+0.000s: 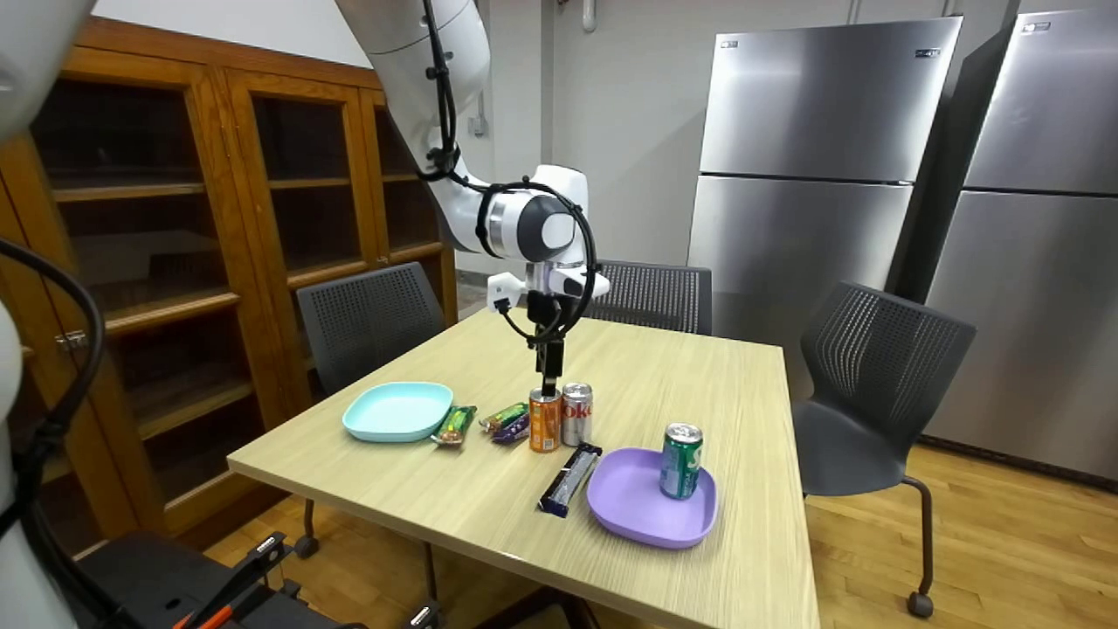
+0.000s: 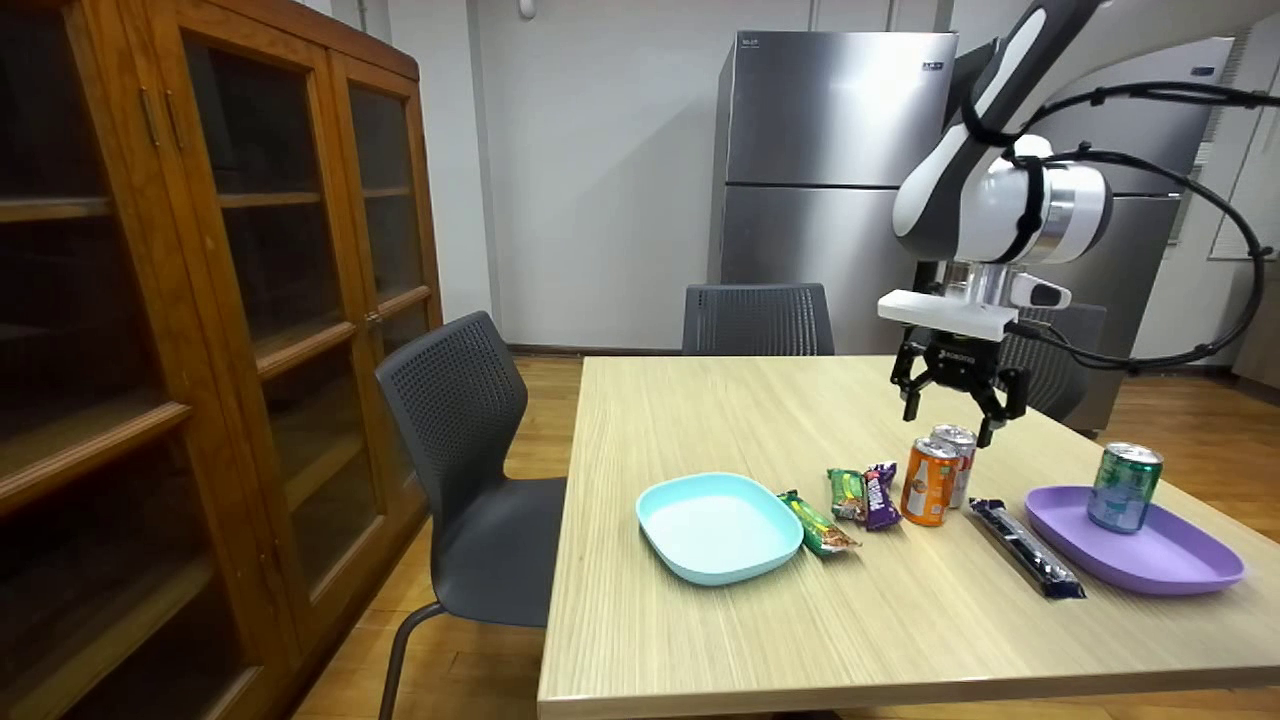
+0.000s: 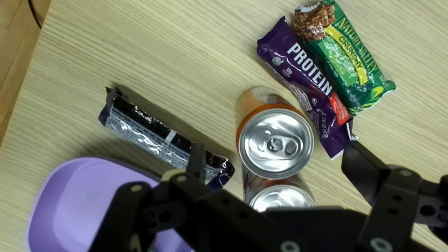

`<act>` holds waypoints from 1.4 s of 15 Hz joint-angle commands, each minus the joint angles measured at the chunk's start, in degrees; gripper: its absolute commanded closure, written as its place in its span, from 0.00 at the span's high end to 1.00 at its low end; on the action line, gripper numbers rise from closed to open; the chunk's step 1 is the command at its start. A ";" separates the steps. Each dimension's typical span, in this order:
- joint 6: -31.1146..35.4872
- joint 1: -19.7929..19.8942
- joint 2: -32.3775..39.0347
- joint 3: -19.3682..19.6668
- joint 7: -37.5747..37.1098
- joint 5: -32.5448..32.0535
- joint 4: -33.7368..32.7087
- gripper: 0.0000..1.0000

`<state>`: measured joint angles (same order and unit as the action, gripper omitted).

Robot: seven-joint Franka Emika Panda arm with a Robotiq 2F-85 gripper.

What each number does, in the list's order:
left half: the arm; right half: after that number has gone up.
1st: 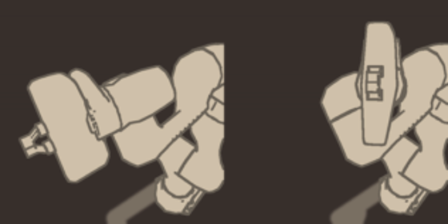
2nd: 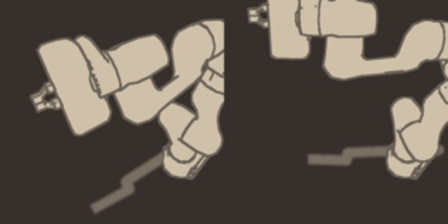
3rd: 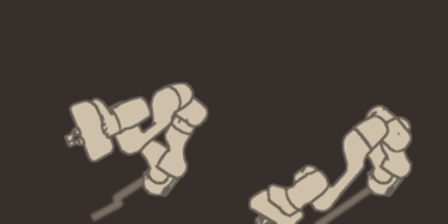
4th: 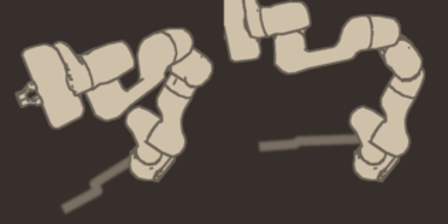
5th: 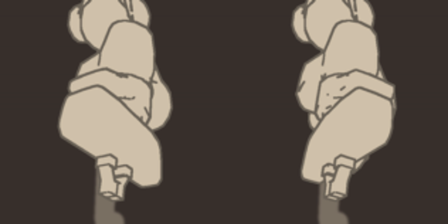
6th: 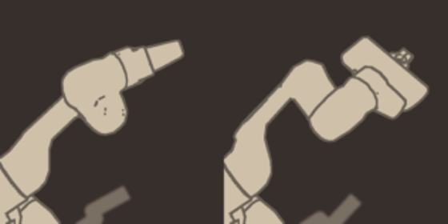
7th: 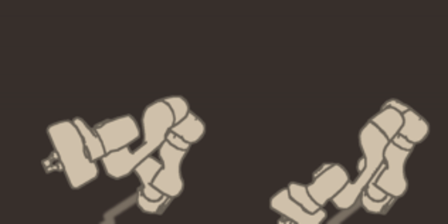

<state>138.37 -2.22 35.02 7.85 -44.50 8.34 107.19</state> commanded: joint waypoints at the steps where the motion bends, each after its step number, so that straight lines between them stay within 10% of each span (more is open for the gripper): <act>1: -0.41 -0.81 -0.74 0.26 0.44 -1.24 1.09 1.00; 16: 3.68 -3.25 5.50 2.20 -3.48 -2.40 -2.05 1.00; 17: 3.70 -3.32 5.69 2.24 -3.67 -2.34 -2.14 0.75; 21: 3.31 -3.53 5.85 2.37 -3.88 -2.40 -2.50 0.49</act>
<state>141.95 -4.71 40.43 9.39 -46.40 6.75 105.91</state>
